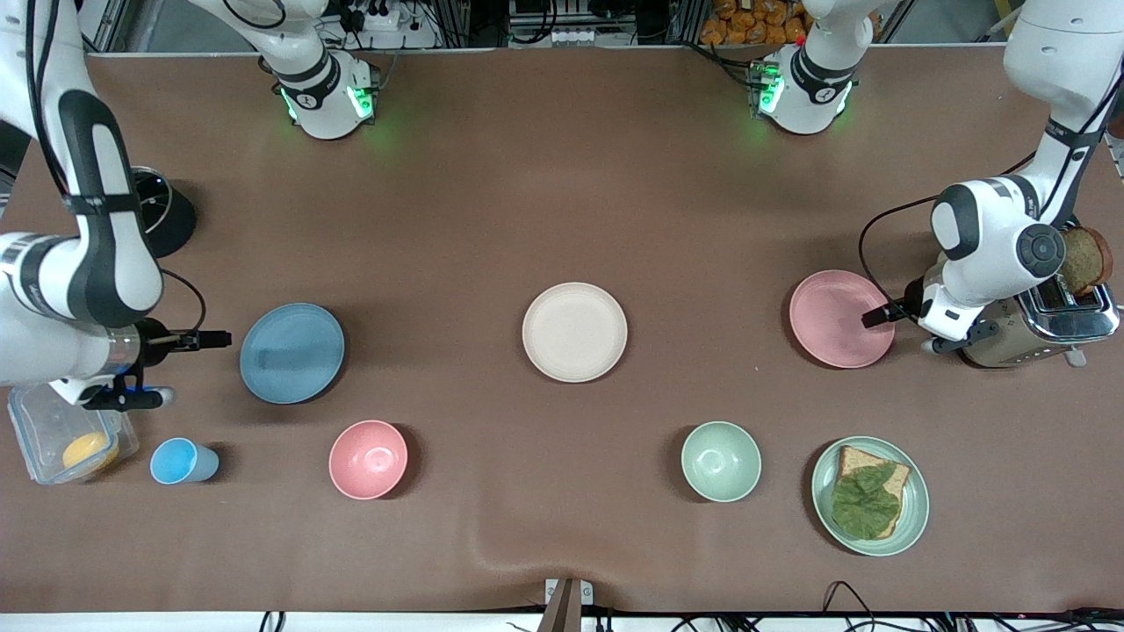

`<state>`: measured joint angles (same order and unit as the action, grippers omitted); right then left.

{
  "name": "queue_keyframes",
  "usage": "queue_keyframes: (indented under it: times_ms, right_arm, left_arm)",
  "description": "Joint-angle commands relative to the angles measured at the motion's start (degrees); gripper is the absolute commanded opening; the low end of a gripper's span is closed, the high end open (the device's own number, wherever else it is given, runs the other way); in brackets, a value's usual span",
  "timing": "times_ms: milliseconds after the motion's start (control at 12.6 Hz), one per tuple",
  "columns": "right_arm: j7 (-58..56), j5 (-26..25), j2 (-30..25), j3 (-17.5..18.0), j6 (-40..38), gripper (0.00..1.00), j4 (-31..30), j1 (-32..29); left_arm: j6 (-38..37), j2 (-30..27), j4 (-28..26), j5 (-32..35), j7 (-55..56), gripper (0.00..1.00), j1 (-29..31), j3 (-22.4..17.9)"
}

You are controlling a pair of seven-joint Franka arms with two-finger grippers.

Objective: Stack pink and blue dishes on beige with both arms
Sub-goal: 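Grasp the pink plate with the left gripper while the right gripper grasps the blue plate, then carry the pink plate onto the beige plate with the left gripper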

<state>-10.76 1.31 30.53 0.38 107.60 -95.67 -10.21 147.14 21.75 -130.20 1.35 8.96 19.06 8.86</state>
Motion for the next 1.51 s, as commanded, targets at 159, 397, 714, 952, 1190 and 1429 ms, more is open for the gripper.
queue_keyframes:
  times_ms: [159,397,714,952,1190,1429]
  right_arm:
    - [-1.46,1.85,1.0,0.85,9.55,1.0,-7.43,-1.31]
    - [-1.46,1.85,2.59,0.85,10.08,1.0,-7.34,-1.66]
    - [-1.55,1.85,4.44,0.85,12.71,1.0,-7.34,-2.27]
    - [-3.56,1.85,5.24,0.94,14.21,0.36,-7.43,-2.89]
    - [-5.59,1.94,5.24,0.94,15.62,0.0,-7.78,-3.24]
    - [-5.86,1.94,5.24,1.02,15.44,0.0,-7.96,-3.06]
  left_arm:
    - [0.34,-0.22,0.47,1.63,0.89,0.21,0.54,0.37]
    - [0.26,-0.4,0.47,1.63,0.98,0.0,0.62,0.37]
    - [-0.96,-5.21,0.56,1.55,0.27,0.0,1.51,1.16]
    - [-8.95,-9.7,3.79,-2.65,2.72,0.0,1.59,8.51]
    - [-17.22,-9.01,11.62,-7.13,7.36,0.0,1.15,16.78]
    - [-17.23,-8.4,12.16,-8.03,15.02,0.0,0.98,24.51]
